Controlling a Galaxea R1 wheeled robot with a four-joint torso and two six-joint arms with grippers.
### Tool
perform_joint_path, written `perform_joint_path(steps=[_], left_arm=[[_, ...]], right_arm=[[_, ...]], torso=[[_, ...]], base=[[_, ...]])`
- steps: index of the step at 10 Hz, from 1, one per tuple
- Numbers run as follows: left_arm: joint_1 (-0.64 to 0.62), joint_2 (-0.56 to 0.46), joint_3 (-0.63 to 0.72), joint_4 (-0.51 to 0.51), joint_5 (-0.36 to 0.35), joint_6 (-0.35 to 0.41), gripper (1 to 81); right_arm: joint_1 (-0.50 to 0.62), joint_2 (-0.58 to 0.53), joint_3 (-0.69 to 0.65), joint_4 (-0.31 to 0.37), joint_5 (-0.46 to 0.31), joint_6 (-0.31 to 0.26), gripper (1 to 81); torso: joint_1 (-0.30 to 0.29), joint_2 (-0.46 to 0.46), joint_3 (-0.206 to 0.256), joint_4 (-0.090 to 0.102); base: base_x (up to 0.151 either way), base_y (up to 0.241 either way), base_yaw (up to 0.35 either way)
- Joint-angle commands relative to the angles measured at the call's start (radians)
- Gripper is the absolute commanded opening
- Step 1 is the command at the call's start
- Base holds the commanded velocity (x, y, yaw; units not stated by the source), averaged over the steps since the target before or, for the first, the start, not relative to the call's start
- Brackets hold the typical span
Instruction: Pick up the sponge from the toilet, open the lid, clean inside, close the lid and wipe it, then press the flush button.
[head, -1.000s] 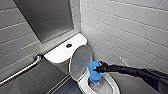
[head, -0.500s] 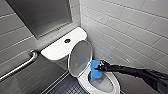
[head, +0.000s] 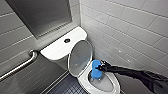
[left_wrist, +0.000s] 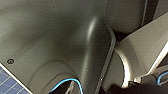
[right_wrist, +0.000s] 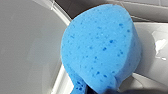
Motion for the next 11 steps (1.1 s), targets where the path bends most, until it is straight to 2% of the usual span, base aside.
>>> perform_joint_path(steps=[1, 4, 5, 7, 11], left_arm=[[0.036, -0.011, 0.019, -0.014, 0.092, 0.004, 81.1], [0.04, -0.013, 0.031, -0.013, 0.092, 0.005, 81.1], [0.04, -0.011, 0.037, -0.013, 0.091, 0.005, 81.1], [0.04, -0.003, 0.037, -0.011, 0.091, 0.005, 81.1], [0.04, 0.004, 0.037, -0.01, 0.091, 0.007, 81.1]], right_arm=[[0.103, 0.063, -0.076, 0.012, 0.0, 0.018, 1.0], [0.071, 0.028, -0.069, 0.017, 0.002, 0.031, 1.0], [0.056, -0.024, 0.006, 0.014, 0.005, 0.041, 1.0], [0.017, -0.148, 0.17, 0.018, 0.065, 0.041, 1.0], [-0.063, -0.263, 0.276, 0.035, 0.12, 0.042, 1.0]], torso=[[0.0, 0.0, 0.0, 0.0], [0.0, 0.0, 0.0, 0.0], [0.0, 0.0, 0.0, 0.0], [0.0, 0.0, 0.0, 0.0], [0.0, 0.0, 0.0, 0.0]], base=[[0.0, 0.0, 0.0], [0.0, 0.0, 0.0], [0.0, 0.0, 0.0], [0.0, 0.0, 0.0], [0.0, 0.0, 0.0]])
